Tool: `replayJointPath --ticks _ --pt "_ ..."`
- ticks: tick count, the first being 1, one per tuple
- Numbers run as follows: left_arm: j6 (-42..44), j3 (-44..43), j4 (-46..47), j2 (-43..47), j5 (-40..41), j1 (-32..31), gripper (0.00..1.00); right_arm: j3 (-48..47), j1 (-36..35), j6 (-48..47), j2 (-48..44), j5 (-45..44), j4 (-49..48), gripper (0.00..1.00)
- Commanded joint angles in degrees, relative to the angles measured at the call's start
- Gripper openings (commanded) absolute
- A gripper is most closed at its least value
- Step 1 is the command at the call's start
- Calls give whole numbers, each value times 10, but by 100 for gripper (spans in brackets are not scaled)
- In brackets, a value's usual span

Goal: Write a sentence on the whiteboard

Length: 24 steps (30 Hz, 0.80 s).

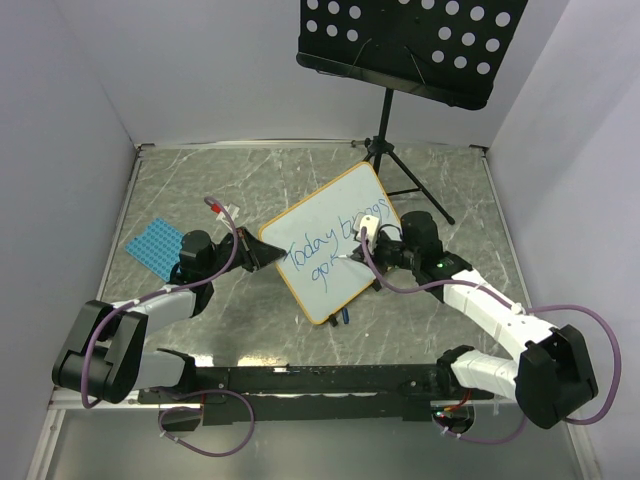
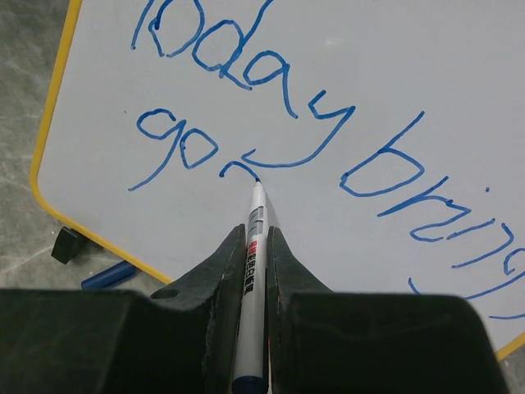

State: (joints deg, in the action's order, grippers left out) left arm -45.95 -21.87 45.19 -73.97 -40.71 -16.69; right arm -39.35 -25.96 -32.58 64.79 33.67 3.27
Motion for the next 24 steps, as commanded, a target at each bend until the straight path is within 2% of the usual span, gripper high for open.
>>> replayJointPath --ticks 1,14,24 --pt "65 13 -27 1 -47 -12 1 -12 6 -21 -6 -2 25 0" --pt "66 13 -27 2 -46 -12 1 -21 6 -30 0 54 61 0" --pt "68 10 -34 3 -46 -12 1 -35 -24 7 13 19 10 0"
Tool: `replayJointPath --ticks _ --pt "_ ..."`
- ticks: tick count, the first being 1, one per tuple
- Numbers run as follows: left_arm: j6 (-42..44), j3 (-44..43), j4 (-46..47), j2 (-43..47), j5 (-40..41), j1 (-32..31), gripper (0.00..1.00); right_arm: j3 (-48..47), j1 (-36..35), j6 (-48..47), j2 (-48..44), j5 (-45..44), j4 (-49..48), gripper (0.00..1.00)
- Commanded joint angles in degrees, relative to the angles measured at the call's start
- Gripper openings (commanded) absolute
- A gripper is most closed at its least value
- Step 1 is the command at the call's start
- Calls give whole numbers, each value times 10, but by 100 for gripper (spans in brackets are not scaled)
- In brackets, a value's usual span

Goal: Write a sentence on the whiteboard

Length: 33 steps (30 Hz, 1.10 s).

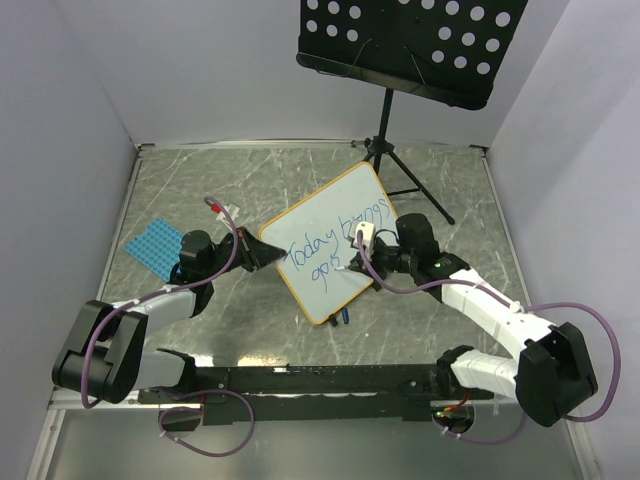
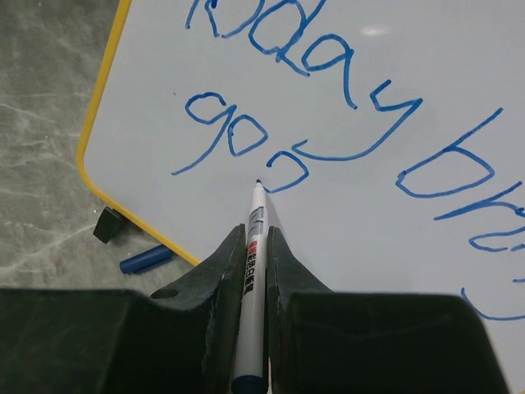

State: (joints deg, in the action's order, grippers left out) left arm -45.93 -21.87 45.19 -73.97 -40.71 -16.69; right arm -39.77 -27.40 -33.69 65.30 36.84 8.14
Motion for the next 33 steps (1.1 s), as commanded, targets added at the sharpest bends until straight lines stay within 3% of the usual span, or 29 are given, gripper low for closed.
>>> replayJointPath --ticks 1,12,18,33 --pt "68 9 -34 3 -47 -12 1 -32 -13 20 9 -15 -44 0" --pt "68 9 -32 1 -48 -12 1 -20 -15 34 -26 -24 -67 0" --pt "67 11 -31 3 -48 -12 1 -13 23 49 -49 -26 -79 0" --pt "67 11 -29 1 -48 -12 1 -4 33 62 -14 -79 -121 0"
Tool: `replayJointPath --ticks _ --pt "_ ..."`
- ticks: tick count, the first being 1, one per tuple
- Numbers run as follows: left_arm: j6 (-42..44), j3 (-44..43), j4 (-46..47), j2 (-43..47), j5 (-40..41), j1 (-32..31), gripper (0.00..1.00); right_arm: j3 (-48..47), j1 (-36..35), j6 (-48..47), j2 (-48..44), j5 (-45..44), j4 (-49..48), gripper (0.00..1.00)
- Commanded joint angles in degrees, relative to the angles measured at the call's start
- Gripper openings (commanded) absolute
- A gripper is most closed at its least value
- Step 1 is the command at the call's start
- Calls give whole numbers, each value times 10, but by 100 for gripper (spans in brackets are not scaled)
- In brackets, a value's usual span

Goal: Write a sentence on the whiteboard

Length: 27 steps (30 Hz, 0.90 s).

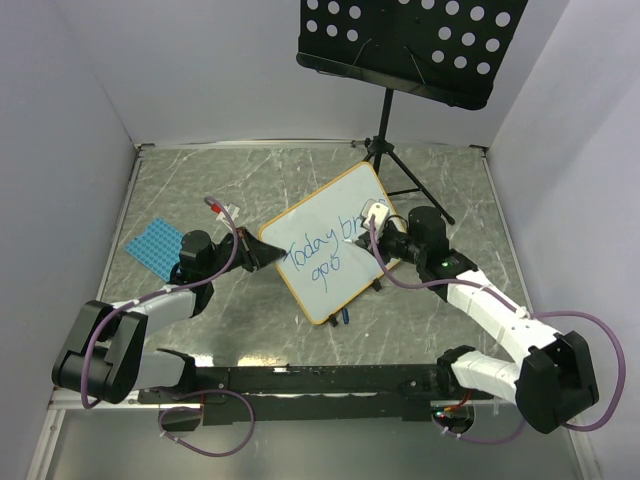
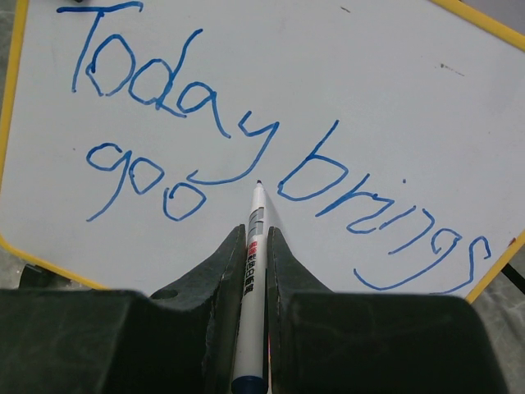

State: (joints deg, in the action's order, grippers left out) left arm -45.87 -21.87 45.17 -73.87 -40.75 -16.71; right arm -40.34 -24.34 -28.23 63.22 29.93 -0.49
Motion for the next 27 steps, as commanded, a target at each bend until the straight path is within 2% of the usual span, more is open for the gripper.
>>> replayJointPath --ticks 1,10,27 --pt "66 11 -29 0 -48 -11 1 1 3 7 8 -9 -35 0" --pt "65 14 -26 1 -47 -12 1 -18 3 -9 30 7 2 0" --pt "66 17 -24 1 -43 -12 1 -16 24 -46 11 43 95 0"
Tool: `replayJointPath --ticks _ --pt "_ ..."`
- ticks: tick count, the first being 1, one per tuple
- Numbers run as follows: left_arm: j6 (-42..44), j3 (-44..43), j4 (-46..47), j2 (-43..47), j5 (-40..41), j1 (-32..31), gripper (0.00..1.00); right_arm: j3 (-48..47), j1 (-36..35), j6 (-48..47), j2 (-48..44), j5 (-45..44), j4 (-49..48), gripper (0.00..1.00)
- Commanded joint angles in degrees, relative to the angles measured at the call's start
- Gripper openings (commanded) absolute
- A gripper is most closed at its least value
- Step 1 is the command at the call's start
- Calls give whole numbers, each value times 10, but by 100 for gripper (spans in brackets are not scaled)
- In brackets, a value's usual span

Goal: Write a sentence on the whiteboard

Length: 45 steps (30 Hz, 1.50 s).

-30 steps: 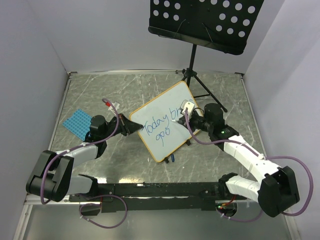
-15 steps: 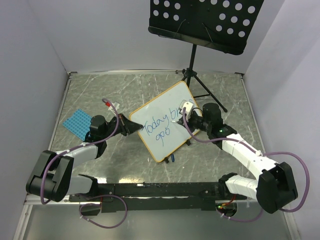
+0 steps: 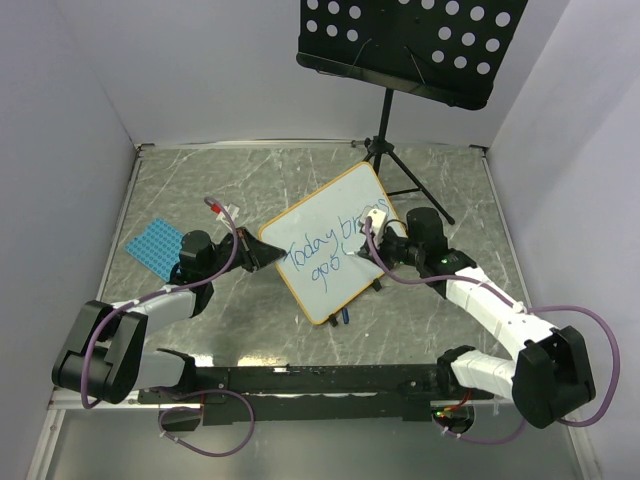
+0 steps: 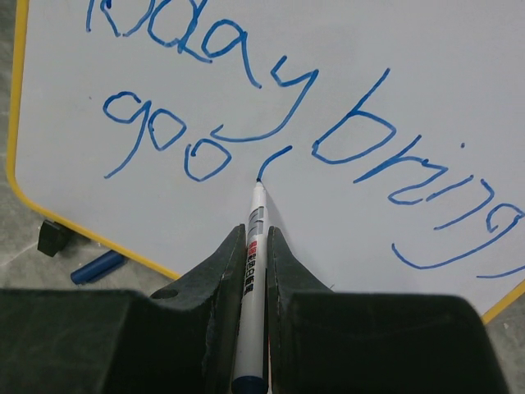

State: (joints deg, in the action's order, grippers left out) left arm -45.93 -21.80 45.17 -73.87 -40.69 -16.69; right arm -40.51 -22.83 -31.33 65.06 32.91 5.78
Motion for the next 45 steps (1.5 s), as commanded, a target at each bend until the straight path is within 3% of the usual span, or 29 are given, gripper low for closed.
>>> replayJointPath --ticks 1,23,45 --pt "66 16 -24 2 -44 -12 1 -14 10 -17 -7 16 36 0" --pt "69 10 -33 3 -46 -12 1 -19 -14 29 3 8 -30 0" --pt "70 12 -30 5 -46 -12 1 -29 -13 -21 11 30 59 0"
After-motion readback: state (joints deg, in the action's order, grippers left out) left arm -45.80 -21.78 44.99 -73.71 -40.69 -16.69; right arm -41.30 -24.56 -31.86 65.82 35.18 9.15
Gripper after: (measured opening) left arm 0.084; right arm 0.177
